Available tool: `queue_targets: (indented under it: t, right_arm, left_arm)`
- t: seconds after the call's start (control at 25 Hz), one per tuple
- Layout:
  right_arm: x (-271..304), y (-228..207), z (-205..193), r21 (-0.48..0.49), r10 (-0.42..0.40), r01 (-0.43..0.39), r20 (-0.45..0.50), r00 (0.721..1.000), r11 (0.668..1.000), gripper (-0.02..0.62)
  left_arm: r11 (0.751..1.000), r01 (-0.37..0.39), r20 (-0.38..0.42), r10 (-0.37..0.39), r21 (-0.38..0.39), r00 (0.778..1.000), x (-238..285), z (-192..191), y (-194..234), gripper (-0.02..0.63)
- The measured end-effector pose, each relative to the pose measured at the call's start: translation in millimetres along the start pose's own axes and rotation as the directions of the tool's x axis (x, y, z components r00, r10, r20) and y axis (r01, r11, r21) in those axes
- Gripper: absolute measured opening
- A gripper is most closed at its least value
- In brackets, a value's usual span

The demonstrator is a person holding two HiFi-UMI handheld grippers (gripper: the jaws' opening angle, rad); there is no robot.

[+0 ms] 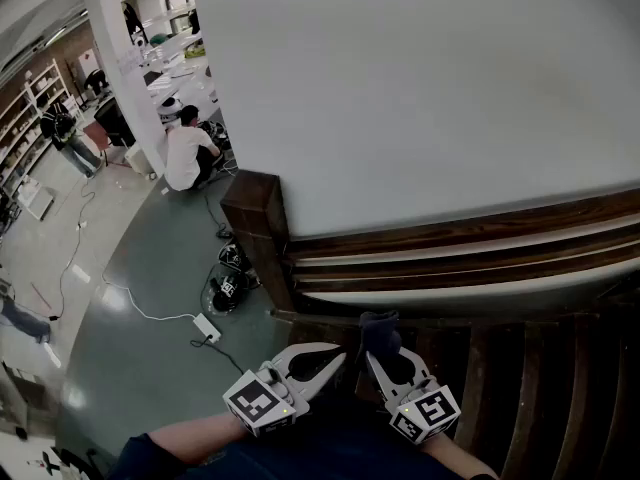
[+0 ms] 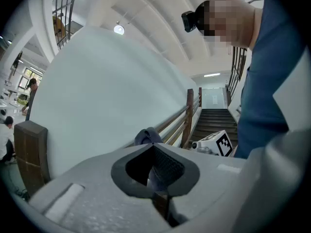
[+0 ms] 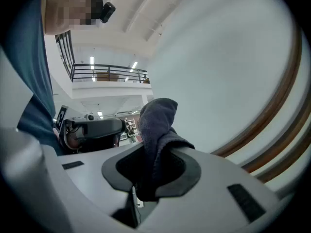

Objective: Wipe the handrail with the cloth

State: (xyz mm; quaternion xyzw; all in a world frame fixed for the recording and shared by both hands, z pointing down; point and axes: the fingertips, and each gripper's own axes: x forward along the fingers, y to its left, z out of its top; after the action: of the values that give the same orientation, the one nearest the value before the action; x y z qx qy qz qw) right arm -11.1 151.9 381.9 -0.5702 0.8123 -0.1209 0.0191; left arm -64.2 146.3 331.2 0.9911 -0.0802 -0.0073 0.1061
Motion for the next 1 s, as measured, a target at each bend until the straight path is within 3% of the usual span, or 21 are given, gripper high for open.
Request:
queue_targets:
  t: [0.64, 1.0]
  right_arm:
    - [13, -19, 5, 0.025, 0.005, -0.005, -0.005, 1.0, 1.0, 0.077]
    - [21, -73, 24, 0.013, -0.056, 0.056, 0.011, 0.998, 0.998, 0.077]
  left_arm:
    - [1.0, -0.002, -0.001, 0.002, -0.02, 1.0, 14, -1, 19, -0.002]
    - [1.0, -0.003, 0.001, 0.003, -0.016, 1.0, 56, 11, 54, -0.002]
